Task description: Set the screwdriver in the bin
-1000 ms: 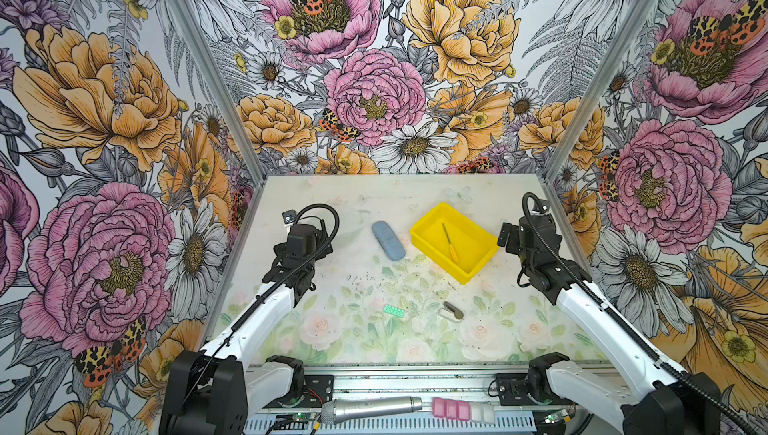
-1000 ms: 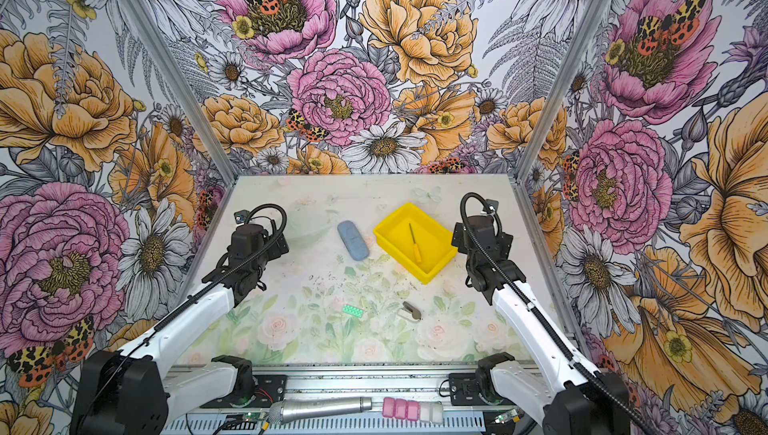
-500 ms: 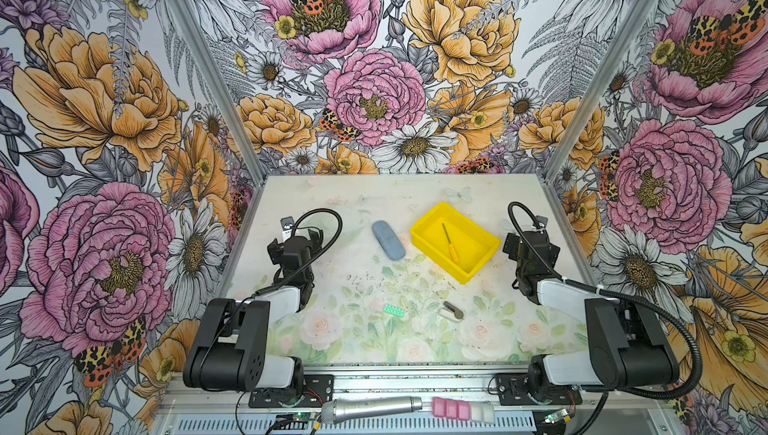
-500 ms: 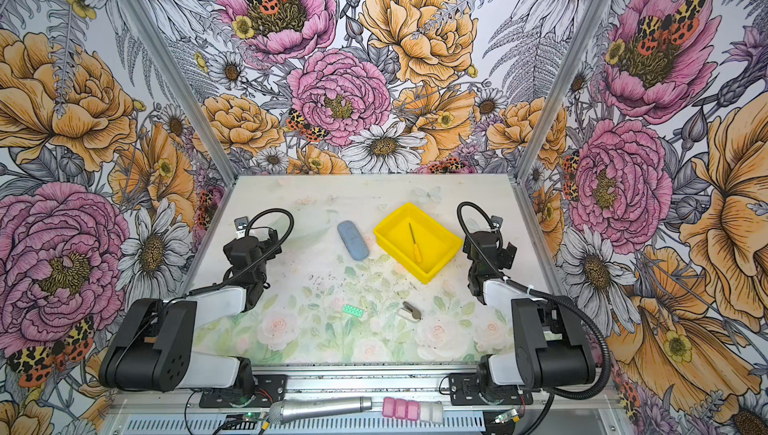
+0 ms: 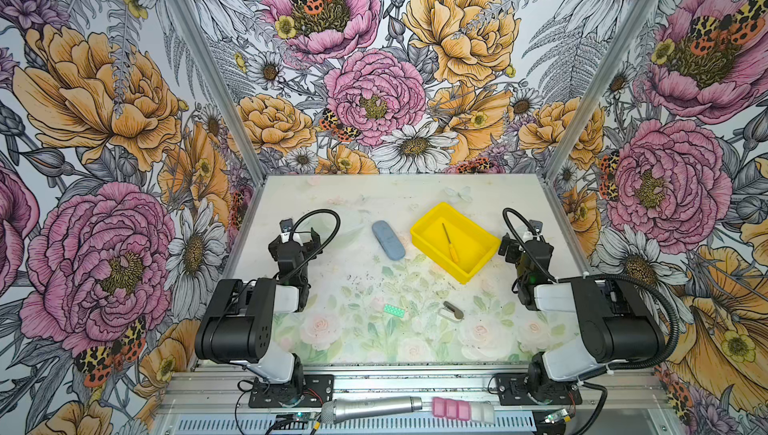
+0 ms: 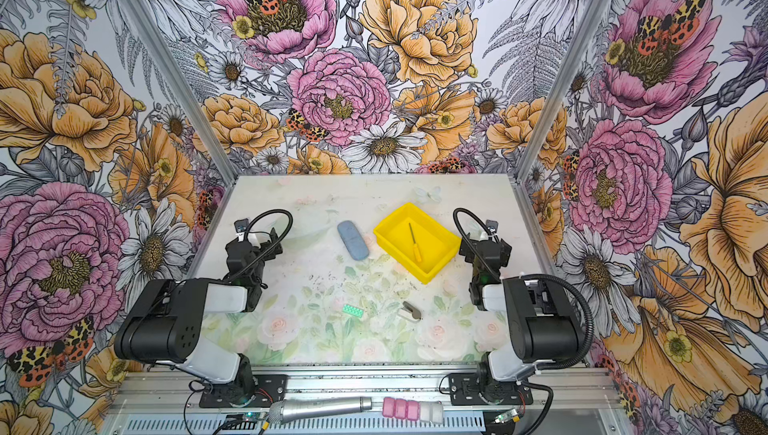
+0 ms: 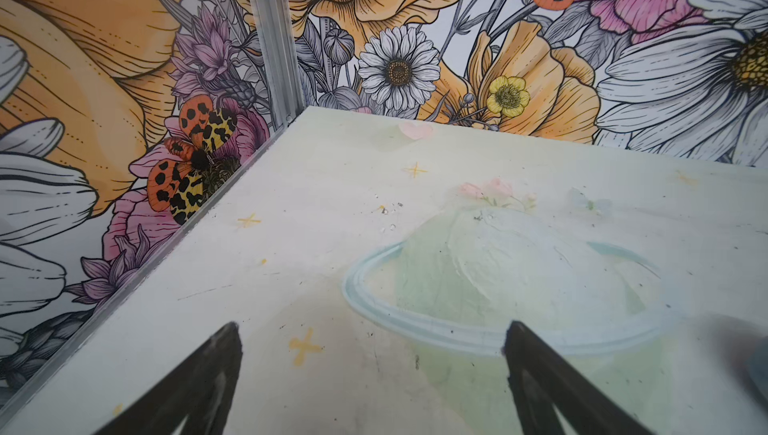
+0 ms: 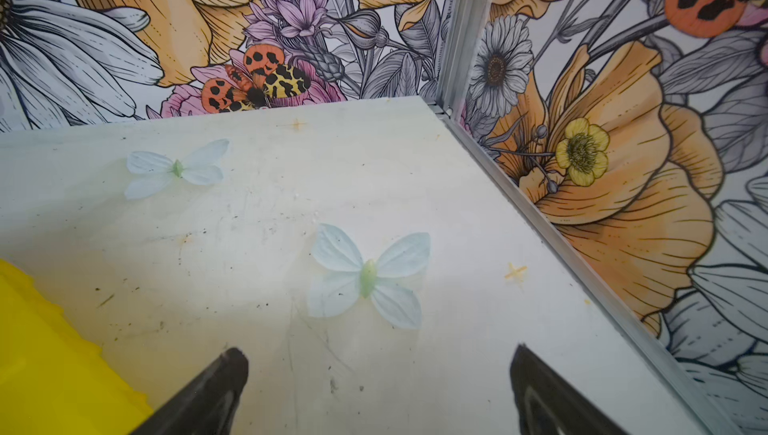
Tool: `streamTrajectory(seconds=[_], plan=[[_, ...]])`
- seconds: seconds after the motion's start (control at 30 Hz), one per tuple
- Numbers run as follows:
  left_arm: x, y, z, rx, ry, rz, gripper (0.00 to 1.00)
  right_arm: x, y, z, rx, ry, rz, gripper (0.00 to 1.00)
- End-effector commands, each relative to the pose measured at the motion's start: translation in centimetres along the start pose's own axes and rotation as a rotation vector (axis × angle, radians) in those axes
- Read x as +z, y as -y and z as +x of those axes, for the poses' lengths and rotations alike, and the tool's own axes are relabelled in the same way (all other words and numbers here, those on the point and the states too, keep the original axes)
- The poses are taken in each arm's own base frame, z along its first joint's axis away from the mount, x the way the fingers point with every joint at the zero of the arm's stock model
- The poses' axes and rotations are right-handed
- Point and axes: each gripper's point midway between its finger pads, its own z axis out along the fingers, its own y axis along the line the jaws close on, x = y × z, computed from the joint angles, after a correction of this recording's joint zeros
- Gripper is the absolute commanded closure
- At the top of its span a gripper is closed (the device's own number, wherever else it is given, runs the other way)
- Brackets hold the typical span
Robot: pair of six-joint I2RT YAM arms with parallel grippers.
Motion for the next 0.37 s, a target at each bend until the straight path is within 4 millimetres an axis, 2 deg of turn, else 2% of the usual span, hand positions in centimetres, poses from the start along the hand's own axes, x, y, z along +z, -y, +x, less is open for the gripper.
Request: streamTrajectory(seconds=[0.0, 0.33], plan=[[-0.18, 0.78, -0.87, 0.005, 0.039, 0.038, 0.01, -0.25, -0.74, -1.73, 0.000, 0.076, -0.036, 0.00], [-0.25, 1.15, -0.82, 0.017, 0.039, 0.053, 0.01, -0.19, -0.70, -1.69, 0.002, 0.069, -0.033, 0.01]])
